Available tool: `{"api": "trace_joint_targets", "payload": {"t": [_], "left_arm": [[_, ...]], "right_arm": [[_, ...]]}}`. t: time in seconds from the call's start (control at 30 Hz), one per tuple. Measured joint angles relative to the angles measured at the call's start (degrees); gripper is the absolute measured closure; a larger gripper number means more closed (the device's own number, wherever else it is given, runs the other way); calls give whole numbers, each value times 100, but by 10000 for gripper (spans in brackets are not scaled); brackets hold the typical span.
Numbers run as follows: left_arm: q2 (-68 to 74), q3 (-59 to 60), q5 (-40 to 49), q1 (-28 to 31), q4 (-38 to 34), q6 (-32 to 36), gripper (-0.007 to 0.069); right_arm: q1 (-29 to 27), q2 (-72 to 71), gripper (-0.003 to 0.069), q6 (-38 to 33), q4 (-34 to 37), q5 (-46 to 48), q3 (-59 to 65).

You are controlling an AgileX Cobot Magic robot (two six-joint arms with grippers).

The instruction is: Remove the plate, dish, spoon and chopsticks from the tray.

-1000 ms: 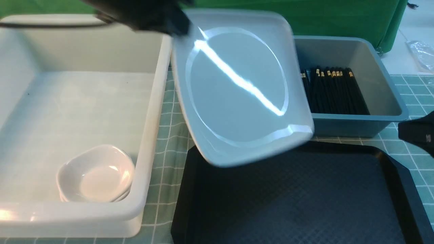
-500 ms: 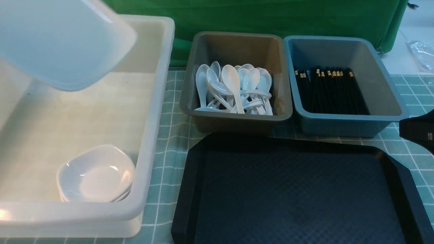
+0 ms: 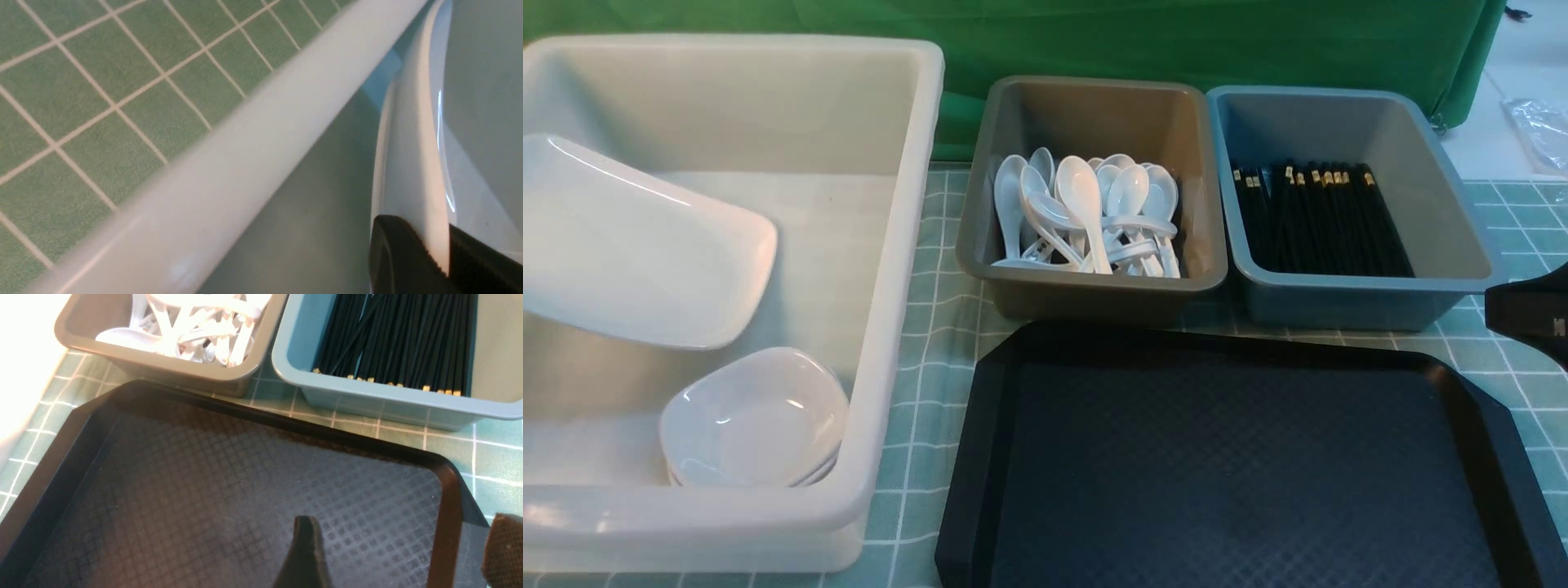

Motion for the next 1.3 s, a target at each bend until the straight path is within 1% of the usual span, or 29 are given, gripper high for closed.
{"api": "trace_joint_targets", "payload": {"t": [0.23, 0.43, 0.6, 0.63, 0.67, 0.77, 0.83, 0.9, 0.97, 1.0, 1.03, 1.07, 1.1, 1.13, 1.17, 1.2, 1.23, 1.27, 1.3], "left_arm": [[576, 0, 24, -19, -83, 200, 597], [853, 0, 95, -19, -76, 394, 529], [853, 0, 160, -19, -71, 721, 343], [853, 0, 168, -19, -66, 748, 319], [853, 0, 190, -19, -65, 805, 272], [800, 0, 266, -21, 26, 977, 180], [719, -7, 353, -21, 61, 1110, 142], [585, -74, 483, -21, 87, 1178, 132], [485, -143, 578, -25, 92, 1220, 137], [361, -256, 748, -49, 106, 1325, 164], [344, -273, 801, -56, 112, 1341, 169], [203, -438, 1015, -121, 112, 1411, 216], [25, -573, 1237, -232, 118, 1425, 283], [-49, -670, 1421, -319, 118, 1440, 330], [-152, -794, 1569, -426, 120, 1446, 382], [-286, -892, 1711, -577, 120, 1451, 436], [-433, -1027, 1938, -754, 120, 1466, 515], [-589, -1108, 2085, -957, 120, 1466, 550], [-830, -1216, 2305, -1278, 120, 1478, 592]], "right_arm": [[0, 0, 92, 0, 0, 6, -22], [0, 0, 92, 31, 0, 25, -27], [0, 0, 92, 43, 0, 42, -27], [0, 0, 92, 43, 0, 47, -27], [0, 0, 92, 43, 0, 53, -27], [0, 0, 92, 43, 6, 141, -27], [0, 0, 92, 43, 6, 194, -27], [0, 0, 92, 43, 6, 208, -27], [0, 0, 92, 43, 6, 216, -27], [0, 0, 92, 43, 13, 224, -34], [0, 0, 92, 43, 20, 223, -41], [0, 0, 95, 11, 25, 285, -96], [0, 5, 115, -43, 25, 368, -177], [0, 5, 133, -88, 25, 433, -252], [0, 5, 179, -151, 25, 517, -366], [2, 5, 244, -195, 20, 582, -470], [2, 5, 308, -269, 10, 656, -589], [2, 5, 402, -343, -3, 738, -746], [2, -9, 520, -424, -14, 831, -958]]}}
